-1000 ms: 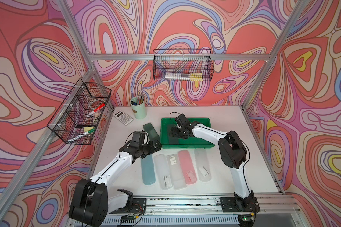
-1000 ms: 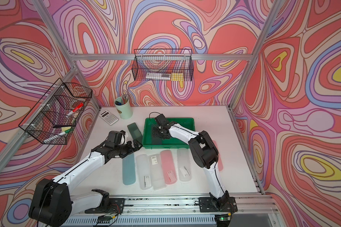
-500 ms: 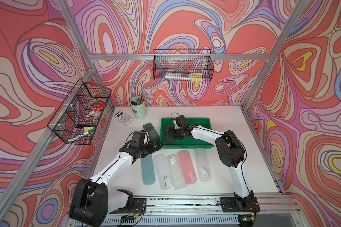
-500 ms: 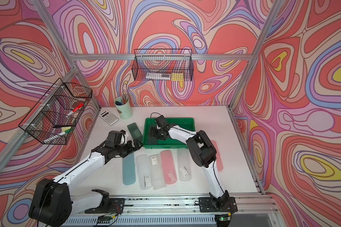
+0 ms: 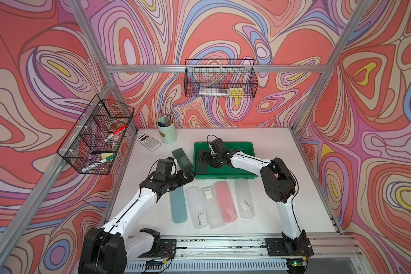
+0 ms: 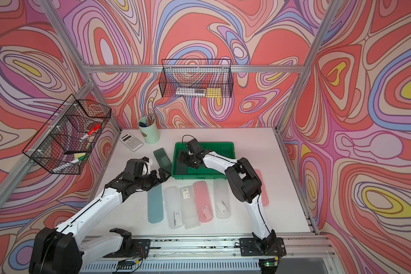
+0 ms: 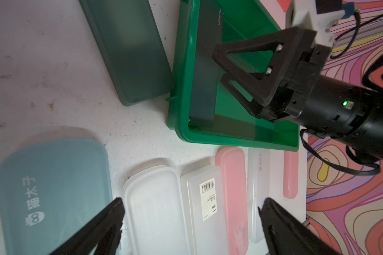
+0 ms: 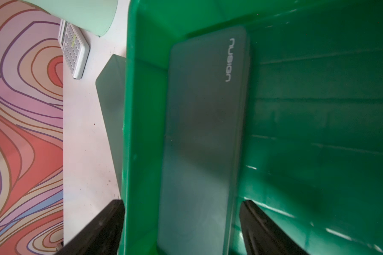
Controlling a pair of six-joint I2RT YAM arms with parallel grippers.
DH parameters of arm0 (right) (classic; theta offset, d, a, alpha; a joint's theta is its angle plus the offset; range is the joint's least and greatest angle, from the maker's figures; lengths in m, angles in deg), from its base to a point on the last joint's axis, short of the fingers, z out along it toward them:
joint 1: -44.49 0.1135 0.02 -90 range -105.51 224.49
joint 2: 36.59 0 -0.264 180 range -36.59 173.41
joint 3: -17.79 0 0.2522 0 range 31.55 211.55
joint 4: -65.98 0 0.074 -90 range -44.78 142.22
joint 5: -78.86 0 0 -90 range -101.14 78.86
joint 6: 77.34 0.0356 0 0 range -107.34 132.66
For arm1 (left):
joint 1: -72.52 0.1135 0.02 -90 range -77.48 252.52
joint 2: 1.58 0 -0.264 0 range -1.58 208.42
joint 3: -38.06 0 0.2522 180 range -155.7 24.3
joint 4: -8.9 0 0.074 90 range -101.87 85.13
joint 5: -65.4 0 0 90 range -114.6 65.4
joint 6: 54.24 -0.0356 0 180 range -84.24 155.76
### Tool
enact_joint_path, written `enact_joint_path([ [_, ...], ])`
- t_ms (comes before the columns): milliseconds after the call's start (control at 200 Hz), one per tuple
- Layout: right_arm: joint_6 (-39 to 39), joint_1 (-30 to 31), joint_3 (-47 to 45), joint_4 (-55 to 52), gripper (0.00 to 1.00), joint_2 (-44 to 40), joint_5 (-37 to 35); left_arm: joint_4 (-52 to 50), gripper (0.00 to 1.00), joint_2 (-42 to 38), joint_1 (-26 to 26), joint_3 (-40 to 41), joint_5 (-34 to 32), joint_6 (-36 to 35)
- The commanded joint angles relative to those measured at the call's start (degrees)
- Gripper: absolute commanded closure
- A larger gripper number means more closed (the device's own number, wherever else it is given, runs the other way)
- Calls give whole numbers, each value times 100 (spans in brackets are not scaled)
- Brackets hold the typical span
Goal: Put the pencil case into the storage box
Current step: Place the pencil case at the storage box, then pick up the pencil case from the center of the board.
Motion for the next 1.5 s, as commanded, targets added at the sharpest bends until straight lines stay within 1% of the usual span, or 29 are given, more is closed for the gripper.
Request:
enact_joint_path([
  [0,-216,52,-144,-530,15,-1003,-536,-172,1,-48,13,55,176,26],
  [110,-363,150,-298,-1207,14,-1803,-1171,58,1,-52,0,89,667,301],
  [160,-438,156,-424,-1569,13,-2130,-1540,65,1,-99,-39,109,736,390],
  [260,-433,161,-891,-2477,12,-2886,-2543,-212,1,-231,-261,77,549,359],
  [341,-297,160,-1367,-3136,9,-3433,-3257,-482,1,-286,-462,-2,443,285],
  [441,-104,152,-2066,-3626,2,-4128,-3838,-623,1,-329,-724,-83,336,313],
  [491,-53,92,-2473,-3651,2,-4432,-3965,-617,1,-352,-860,-76,239,359],
  [546,-23,-138,-2929,-3583,2,-4724,-3844,-593,1,-377,-989,-28,123,467],
  [646,33,-787,-3729,-3349,2,-5147,-3316,-584,1,-462,-1190,81,112,675],
  [761,-4,-1401,-4398,-2970,2,-5618,-3142,-737,1,-720,-1486,165,-53,750],
  [826,-142,-1919,-4661,-2665,2,-5748,-2755,-764,1,-878,-1558,223,-142,763],
  [901,-350,-2530,-4815,-2341,2,-5679,-2011,-862,1,-962,-1564,179,-195,752],
  [1057,-549,-2600,-4950,-2066,3,-5390,-1261,-833,1,-860,-1567,92,-211,657],
  [1117,-553,-2606,-5055,-2098,3,-5458,-1308,-742,1,-753,-1571,101,-242,692],
  [1217,-633,-2606,-5161,-2268,2,-5625,-1852,-435,1,-480,-1567,116,-67,728],
  [1257,-630,-2609,-5164,-2318,2,-5628,-1945,-365,1,-328,-1567,94,21,720],
  [1307,-626,-2614,-5154,-2302,2,-5565,-1840,-333,1,-158,-1584,43,85,704],
  [1402,-571,-2607,-5217,-2122,4,-5447,-1417,-218,1,96,-1628,-34,107,677],
  [1497,-519,-2607,-5456,-1905,6,-5593,-1104,-119,1,232,-1668,-104,70,641],
])
